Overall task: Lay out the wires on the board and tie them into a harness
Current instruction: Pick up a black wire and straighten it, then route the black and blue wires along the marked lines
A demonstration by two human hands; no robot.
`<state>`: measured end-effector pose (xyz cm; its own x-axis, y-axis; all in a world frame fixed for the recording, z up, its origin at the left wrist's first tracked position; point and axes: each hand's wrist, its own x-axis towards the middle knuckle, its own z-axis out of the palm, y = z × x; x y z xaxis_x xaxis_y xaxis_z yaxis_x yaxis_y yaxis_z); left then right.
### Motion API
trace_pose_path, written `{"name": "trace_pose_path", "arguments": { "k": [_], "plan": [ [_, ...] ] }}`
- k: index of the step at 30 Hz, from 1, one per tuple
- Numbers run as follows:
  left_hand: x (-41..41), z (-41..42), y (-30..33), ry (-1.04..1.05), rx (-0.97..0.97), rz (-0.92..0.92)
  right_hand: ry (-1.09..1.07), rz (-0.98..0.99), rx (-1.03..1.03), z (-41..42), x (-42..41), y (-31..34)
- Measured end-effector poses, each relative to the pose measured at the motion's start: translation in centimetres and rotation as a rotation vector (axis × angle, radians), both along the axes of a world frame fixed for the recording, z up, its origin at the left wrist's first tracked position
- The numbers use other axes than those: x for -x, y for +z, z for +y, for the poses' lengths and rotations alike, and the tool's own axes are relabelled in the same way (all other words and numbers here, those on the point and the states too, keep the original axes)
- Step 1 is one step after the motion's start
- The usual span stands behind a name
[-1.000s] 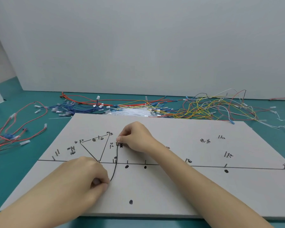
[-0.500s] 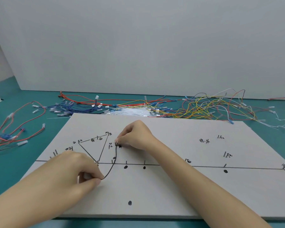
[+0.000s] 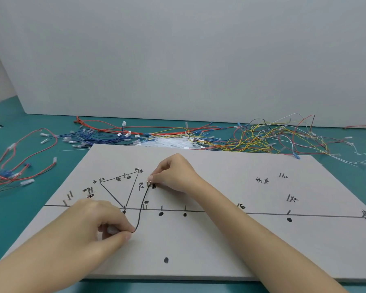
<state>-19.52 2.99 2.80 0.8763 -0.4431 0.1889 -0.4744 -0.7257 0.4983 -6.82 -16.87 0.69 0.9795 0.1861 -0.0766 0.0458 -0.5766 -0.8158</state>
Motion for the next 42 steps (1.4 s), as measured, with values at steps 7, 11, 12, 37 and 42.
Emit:
{"name": "trace_pose_path", "arguments": {
  "k": [7,11,12,37,42],
  "plan": [
    [0.2,-0.3,0.3,0.012,0.066,0.002,-0.003,-0.005,0.012,0.0,0.0,-0.1],
    [0.2,-0.3,-0.7,0.013,-0.042,0.100,-0.018,-0.012,0.018,0.1,0.1,-0.1],
    [0.2,-0.4,-1.0,0.018,-0.055,0.111,-0.020,-0.017,0.022,0.1,0.1,-0.2],
    [-8.0,-2.8,-1.6,0.071,-0.071,-0.035,-0.223,-0.164,0.470,-15.4,-9.6,-1.5],
    [-10.3,-4.4,-2.8,0.051,-0.196,-0.026,-0.195,-0.055,0.528,-14.5,-10.0,-1.5]
  ]
}}
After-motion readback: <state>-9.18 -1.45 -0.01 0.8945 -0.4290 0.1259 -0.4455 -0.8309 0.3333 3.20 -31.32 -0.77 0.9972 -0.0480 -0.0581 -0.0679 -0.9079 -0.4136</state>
